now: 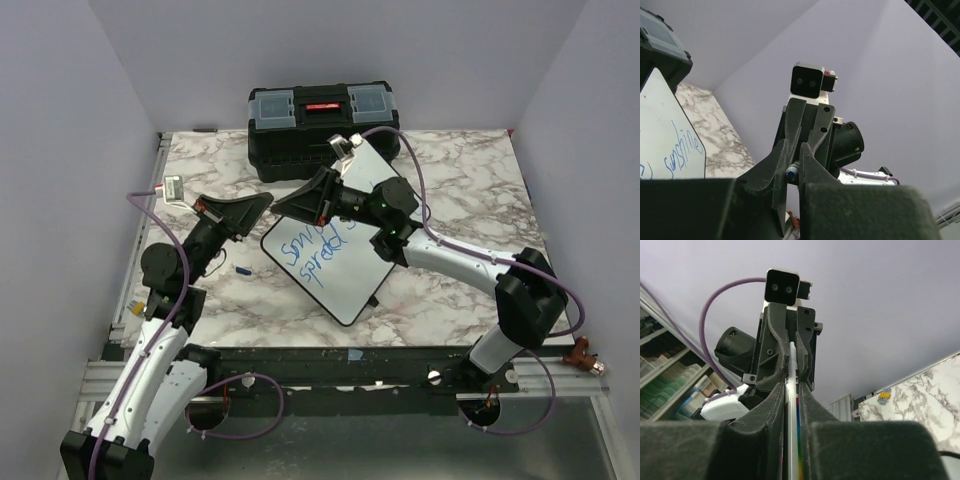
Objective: Write a sentence on the whiteboard
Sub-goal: Pass from the right arm to the left, then pass from the left arm to the right
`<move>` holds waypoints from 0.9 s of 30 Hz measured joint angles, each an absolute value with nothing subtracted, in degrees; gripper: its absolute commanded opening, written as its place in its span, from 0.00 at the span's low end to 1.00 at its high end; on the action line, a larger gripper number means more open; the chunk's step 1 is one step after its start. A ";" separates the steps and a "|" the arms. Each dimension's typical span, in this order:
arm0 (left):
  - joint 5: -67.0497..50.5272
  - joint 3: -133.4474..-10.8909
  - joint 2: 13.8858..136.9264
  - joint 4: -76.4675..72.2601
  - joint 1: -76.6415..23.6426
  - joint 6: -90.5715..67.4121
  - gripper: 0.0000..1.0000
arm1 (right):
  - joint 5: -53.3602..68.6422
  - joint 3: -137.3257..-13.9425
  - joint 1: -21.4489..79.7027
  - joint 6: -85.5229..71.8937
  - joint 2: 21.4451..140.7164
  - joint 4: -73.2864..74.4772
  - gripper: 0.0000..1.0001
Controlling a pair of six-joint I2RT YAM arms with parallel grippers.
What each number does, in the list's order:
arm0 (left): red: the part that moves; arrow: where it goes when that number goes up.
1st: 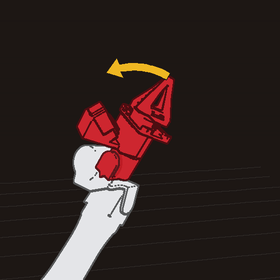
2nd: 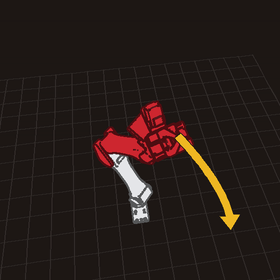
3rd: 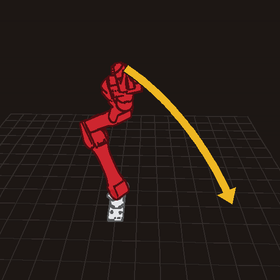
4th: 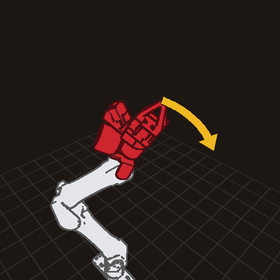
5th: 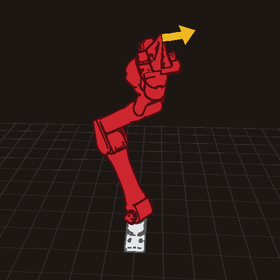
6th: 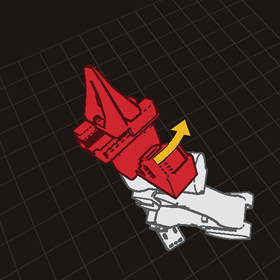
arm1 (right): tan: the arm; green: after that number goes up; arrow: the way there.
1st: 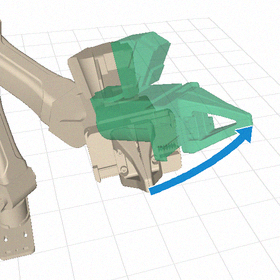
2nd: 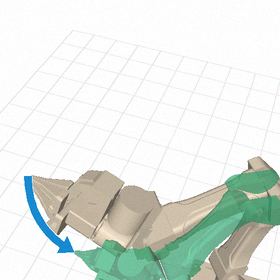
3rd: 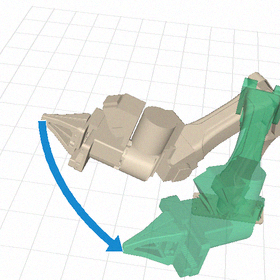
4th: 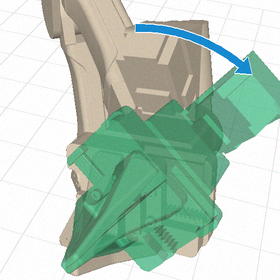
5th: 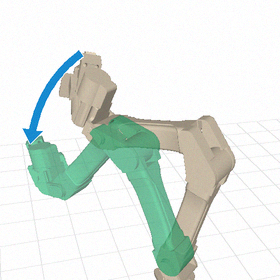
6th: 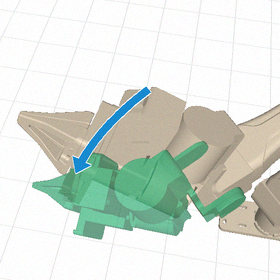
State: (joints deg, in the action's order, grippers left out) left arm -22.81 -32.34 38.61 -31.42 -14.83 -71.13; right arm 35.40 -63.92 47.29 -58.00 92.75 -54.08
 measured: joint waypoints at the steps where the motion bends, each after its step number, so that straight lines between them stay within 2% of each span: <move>1: -23.09 -33.47 38.76 -30.15 -14.72 -70.48 0.00 | 36.14 -65.14 47.16 -56.86 92.77 -52.97 0.25; 10: -30.61 -50.70 43.00 -12.78 -12.88 -57.12 0.00 | 39.16 -73.87 47.97 -35.05 89.45 -24.36 0.55; 13: -34.09 -53.98 44.91 -7.99 -12.47 -54.11 0.00 | 39.27 -76.12 47.97 -29.02 88.18 -16.95 0.62; 16: -37.06 -56.64 46.70 -3.57 -12.43 -51.33 0.00 | 40.32 -77.47 47.88 -24.64 87.29 -12.03 0.63; 19: -39.31 -58.52 48.14 0.93 -12.43 -48.71 0.00 | 41.06 -77.82 47.68 -21.45 86.52 -8.60 0.59; 21: -40.23 -59.53 48.49 3.29 -12.38 -47.57 0.00 | 41.52 -77.84 47.51 -20.01 86.15 -6.85 0.51; 27: -42.37 -61.63 48.71 7.05 -12.36 -44.71 0.00 | 43.55 -78.50 47.24 -17.45 86.08 -3.75 0.10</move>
State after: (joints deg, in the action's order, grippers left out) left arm -42.37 -61.63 48.71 7.05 -12.36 -44.71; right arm 43.55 -78.50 47.24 -17.45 86.08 -3.75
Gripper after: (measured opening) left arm 0.113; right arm 0.262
